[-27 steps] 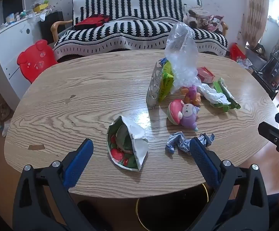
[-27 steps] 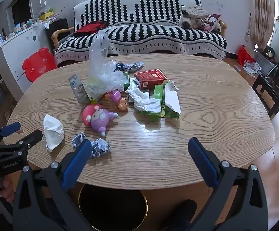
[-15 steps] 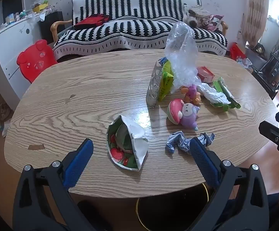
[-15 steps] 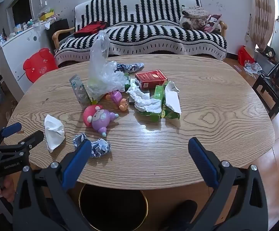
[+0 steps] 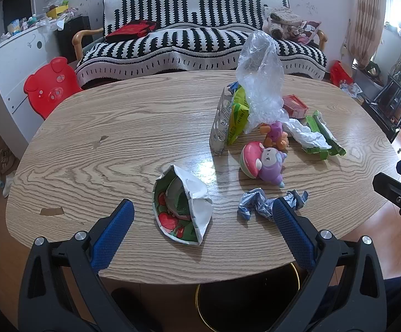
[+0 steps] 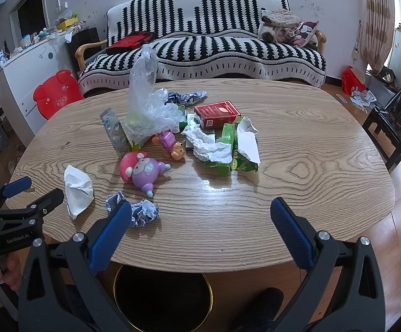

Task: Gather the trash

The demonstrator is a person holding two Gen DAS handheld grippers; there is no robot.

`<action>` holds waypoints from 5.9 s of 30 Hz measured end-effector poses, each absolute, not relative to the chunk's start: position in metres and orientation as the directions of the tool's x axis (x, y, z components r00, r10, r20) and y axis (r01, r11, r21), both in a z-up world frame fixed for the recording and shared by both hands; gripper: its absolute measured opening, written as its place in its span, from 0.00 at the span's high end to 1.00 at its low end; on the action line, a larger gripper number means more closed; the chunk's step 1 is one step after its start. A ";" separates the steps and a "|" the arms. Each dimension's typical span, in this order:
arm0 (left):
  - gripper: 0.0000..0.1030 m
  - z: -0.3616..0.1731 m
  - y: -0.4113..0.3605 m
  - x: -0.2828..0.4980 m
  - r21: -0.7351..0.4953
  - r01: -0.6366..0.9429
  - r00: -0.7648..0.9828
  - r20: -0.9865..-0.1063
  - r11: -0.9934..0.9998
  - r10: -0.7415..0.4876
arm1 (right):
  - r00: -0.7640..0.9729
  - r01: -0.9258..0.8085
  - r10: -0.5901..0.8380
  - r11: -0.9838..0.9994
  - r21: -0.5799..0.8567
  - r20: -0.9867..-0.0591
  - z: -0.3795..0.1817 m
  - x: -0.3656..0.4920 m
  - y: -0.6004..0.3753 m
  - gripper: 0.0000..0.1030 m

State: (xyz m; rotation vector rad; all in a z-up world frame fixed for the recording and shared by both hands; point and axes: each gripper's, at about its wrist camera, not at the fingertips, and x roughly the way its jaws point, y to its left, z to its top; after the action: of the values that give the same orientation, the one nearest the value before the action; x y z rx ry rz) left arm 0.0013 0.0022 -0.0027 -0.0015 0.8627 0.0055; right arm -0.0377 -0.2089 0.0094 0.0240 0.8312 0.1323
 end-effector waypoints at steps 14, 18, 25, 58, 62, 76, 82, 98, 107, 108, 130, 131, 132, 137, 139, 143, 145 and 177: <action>0.05 -0.002 0.001 -0.001 0.011 -0.009 0.647 -0.762 1.000 0.015 | 0.668 -0.108 0.127 0.991 0.073 -0.734 0.010 -0.038 -0.209 0.06; 0.05 -0.003 0.001 -0.001 0.016 -0.008 0.644 -0.765 1.000 0.018 | 0.668 -0.107 0.126 0.992 0.073 -0.733 0.010 -0.038 -0.209 0.06; 0.05 -0.004 -0.001 0.000 0.022 -0.009 0.644 -0.765 1.000 0.023 | 0.668 -0.107 0.127 0.992 0.074 -0.733 0.010 -0.039 -0.209 0.06; 0.05 -0.003 0.000 0.001 0.023 -0.003 0.644 -0.764 1.000 0.020 | 0.665 -0.111 0.132 0.991 0.077 -0.735 0.012 -0.038 -0.207 0.06; 0.05 -0.006 0.008 0.004 0.017 -0.015 0.638 -0.770 1.000 0.022 | 0.648 -0.136 0.171 0.985 0.108 -0.742 0.006 -0.035 -0.206 0.06; 0.05 -0.059 0.061 0.036 -0.116 -0.093 0.560 -0.827 0.989 -0.045 | 0.525 -0.314 0.249 0.945 0.087 -0.814 -0.085 -0.002 -0.130 0.06; 0.05 -0.070 0.051 0.058 -0.122 -0.054 0.581 -0.811 0.991 -0.068 | 0.535 -0.333 0.235 0.941 0.053 -0.812 -0.111 0.022 -0.117 0.05; 0.38 -0.065 0.030 0.047 0.003 -0.038 0.589 -0.808 0.999 0.025 | 0.556 -0.379 0.351 0.914 0.147 -0.754 -0.066 0.002 -0.136 0.58; 0.38 -0.031 0.000 -0.007 0.004 0.113 0.605 -0.794 0.994 -0.066 | 0.585 -0.377 0.386 0.908 0.182 -0.713 -0.017 -0.049 -0.168 0.58; 0.38 -0.030 -0.002 -0.014 0.007 0.122 0.606 -0.793 0.992 -0.069 | 0.588 -0.377 0.388 0.908 0.184 -0.710 -0.016 -0.059 -0.169 0.58; 0.37 -0.136 -0.052 -0.081 -0.109 0.308 0.301 -0.931 0.945 -0.205 | 0.282 -0.264 0.339 0.927 0.267 -0.898 -0.121 -0.136 -0.176 0.58; 0.37 -0.137 -0.054 -0.081 -0.098 0.312 0.306 -0.932 0.945 -0.197 | 0.282 -0.264 0.339 0.927 0.267 -0.897 -0.120 -0.136 -0.177 0.58; 0.37 -0.137 -0.054 -0.083 -0.093 0.313 0.309 -0.931 0.945 -0.194 | 0.282 -0.263 0.342 0.926 0.271 -0.896 -0.120 -0.136 -0.177 0.58; 0.36 -0.136 -0.053 -0.087 -0.100 0.309 0.305 -0.932 0.946 -0.198 | 0.283 -0.261 0.358 0.921 0.288 -0.890 -0.115 -0.134 -0.176 0.58; 0.36 -0.136 -0.054 -0.087 -0.102 0.309 0.305 -0.931 0.946 -0.200 | 0.281 -0.259 0.361 0.921 0.292 -0.889 -0.113 -0.128 -0.176 0.57; 0.32 -0.136 -0.053 -0.084 -0.100 0.296 0.312 -0.930 0.950 -0.195 | 0.288 -0.245 0.357 0.925 0.292 -0.889 -0.113 -0.123 -0.178 0.51; 0.26 -0.136 -0.051 -0.080 -0.104 0.292 0.309 -0.930 0.951 -0.197 | 0.288 -0.226 0.358 0.927 0.300 -0.888 -0.113 -0.120 -0.181 0.33; 0.09 -0.002 0.009 0.016 -0.085 0.136 0.624 -0.766 0.987 -0.152 | 0.626 -0.175 0.304 0.952 0.251 -0.718 0.013 -0.037 -0.206 0.09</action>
State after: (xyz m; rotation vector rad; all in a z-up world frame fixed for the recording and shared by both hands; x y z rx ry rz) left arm 0.0162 0.0094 -0.0015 -0.0200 0.8810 -0.1653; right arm -0.0373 -0.2064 0.0128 0.1633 0.8518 0.2760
